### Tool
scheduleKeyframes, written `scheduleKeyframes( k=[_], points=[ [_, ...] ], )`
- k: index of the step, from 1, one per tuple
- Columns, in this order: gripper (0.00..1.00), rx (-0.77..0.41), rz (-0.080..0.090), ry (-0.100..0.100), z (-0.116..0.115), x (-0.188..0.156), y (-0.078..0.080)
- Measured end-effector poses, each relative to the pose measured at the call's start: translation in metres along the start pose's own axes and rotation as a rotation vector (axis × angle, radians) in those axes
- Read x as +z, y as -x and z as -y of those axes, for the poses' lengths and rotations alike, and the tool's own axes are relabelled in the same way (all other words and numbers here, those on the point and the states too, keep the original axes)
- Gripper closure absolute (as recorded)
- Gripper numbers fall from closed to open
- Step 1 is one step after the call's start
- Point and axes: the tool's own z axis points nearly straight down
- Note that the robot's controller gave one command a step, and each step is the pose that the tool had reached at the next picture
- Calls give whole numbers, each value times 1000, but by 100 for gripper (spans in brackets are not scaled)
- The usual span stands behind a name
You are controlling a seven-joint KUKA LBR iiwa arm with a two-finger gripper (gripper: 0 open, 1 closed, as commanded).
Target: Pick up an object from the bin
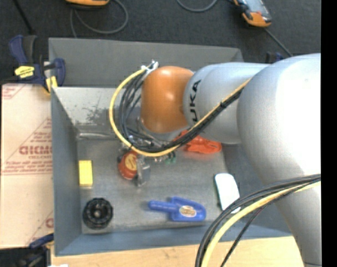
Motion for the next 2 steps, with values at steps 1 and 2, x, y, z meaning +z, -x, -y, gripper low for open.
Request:
scheduleKeyframes(
  k=[1,2],
  points=[
    [100,-58,1,-3,-3,0,35],
    [100,-56,1,-1,-4,0,34]
  ],
)
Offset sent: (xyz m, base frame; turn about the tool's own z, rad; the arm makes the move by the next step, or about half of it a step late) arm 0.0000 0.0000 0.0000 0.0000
